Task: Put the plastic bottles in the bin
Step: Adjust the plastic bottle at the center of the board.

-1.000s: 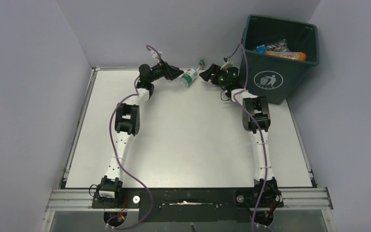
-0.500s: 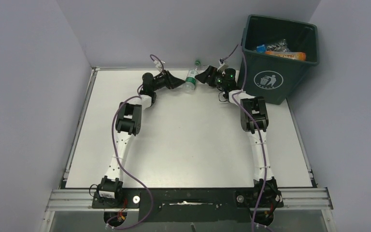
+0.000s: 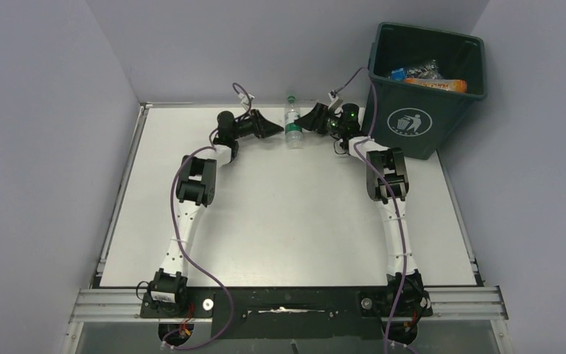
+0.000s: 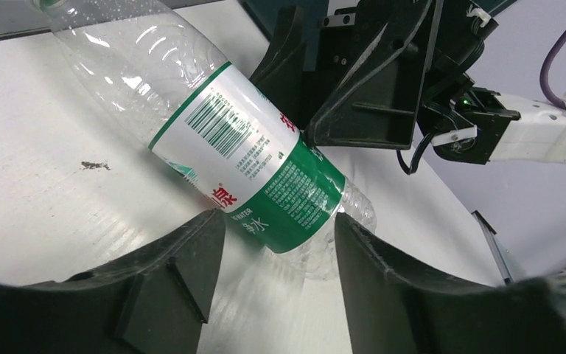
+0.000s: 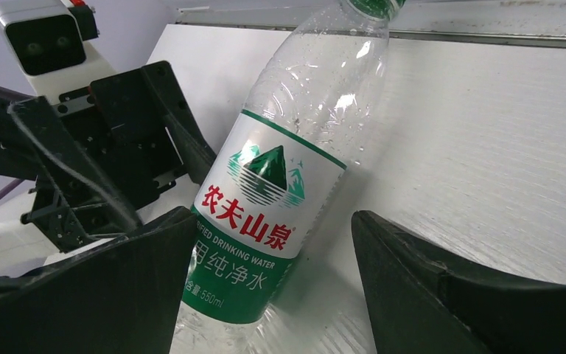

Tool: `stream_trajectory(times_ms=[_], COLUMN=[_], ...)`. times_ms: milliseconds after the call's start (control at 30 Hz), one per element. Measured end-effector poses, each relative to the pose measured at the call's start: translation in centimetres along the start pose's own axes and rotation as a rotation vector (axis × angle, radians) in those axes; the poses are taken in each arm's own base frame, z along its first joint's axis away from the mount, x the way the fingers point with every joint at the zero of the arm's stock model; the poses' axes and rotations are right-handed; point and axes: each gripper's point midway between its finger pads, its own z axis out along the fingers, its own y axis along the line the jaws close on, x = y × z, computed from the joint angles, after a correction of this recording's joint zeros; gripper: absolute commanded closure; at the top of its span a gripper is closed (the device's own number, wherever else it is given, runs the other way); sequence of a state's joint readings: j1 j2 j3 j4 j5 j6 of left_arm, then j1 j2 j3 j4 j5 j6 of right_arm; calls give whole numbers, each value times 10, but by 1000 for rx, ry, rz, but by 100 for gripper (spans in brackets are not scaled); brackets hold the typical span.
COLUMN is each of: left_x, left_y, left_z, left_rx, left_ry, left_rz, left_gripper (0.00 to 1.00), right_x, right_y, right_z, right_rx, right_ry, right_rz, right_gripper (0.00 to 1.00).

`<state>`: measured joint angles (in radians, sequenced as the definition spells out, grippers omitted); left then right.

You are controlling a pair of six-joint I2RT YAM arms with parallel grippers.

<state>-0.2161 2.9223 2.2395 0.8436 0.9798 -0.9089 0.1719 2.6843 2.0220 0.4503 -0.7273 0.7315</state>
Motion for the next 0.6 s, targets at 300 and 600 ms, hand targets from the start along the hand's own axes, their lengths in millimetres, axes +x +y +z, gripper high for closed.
stream_trajectory(times_ms=[300, 600], left_x=[6, 33], left_y=[-22, -48], left_z=[-8, -35], left_rx=[4, -68], left_ry=[18, 54], left_rz=[-30, -94], left_gripper=[17, 16], right_x=[26, 75], right_y=[21, 69], right_z=[-3, -18], right_rx=[-56, -91], right_ry=[65, 184], right_rz=[-3, 12], right_gripper=[31, 38])
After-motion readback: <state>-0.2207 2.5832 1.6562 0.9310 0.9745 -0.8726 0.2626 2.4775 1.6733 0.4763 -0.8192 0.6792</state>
